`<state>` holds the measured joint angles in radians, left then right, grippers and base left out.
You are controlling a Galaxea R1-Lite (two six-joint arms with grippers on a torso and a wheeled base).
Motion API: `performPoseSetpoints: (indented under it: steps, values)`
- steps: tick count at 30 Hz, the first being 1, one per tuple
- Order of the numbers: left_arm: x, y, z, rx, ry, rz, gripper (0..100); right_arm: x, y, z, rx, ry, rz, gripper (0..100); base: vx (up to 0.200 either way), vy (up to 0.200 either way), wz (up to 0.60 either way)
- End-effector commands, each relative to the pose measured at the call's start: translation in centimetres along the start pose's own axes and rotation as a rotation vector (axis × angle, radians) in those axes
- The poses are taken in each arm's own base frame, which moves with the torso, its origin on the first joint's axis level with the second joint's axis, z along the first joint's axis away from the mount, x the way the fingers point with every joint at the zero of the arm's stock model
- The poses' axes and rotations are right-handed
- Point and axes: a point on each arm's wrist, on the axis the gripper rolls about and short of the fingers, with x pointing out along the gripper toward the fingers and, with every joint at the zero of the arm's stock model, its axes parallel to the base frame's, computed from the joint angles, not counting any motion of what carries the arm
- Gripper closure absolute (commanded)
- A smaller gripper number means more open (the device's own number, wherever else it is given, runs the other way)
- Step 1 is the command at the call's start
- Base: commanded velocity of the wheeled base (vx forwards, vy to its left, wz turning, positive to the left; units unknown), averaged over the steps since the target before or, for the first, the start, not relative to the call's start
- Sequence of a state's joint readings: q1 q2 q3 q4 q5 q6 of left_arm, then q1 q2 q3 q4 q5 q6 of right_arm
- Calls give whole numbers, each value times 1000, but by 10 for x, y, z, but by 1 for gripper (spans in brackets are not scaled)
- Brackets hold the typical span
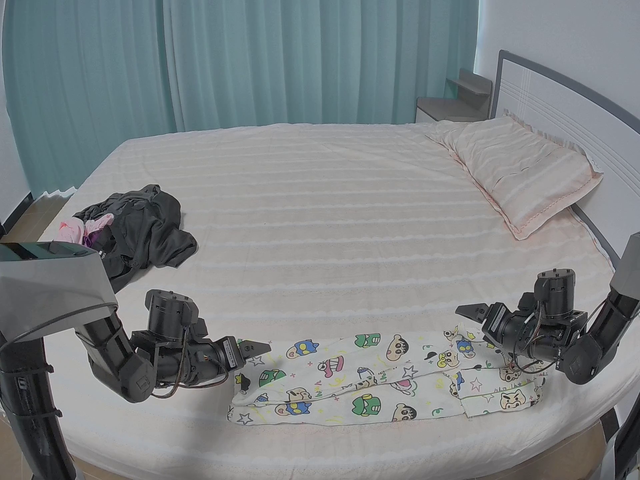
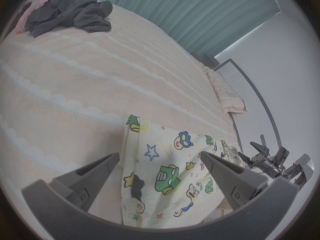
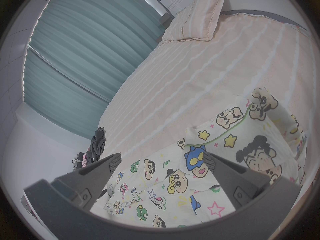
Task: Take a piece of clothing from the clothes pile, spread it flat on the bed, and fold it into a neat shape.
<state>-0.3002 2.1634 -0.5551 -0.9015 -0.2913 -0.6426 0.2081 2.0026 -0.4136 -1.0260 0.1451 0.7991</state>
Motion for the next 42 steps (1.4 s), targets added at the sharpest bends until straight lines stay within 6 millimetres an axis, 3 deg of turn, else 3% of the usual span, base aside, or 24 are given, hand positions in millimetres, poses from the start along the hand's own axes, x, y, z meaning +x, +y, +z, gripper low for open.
performPoseSetpoints:
  steps: [1,6,7,15,25,42]
  values:
    - [8,4,-2,-5,14,10,0,0,0,0,1,0,0,0,0,0,0]
    - [14,3,1,0,10,4,0,0,0,0,2,0,0,0,0,0,0]
    - [15,3,1,0,10,4,100,0,0,0,2,0,0,0,0,0,0]
    - [29,11,-2,8,-5,70,100,0,0,1,2,-1,1,0,0,0,0]
    - [25,5,8,8,-49,57,100,1,-1,0,3,2,-2,0,0,0,0]
    - [36,-20,50,-124,-122,11,100,2,-2,-1,3,6,-4,0,0,0,0]
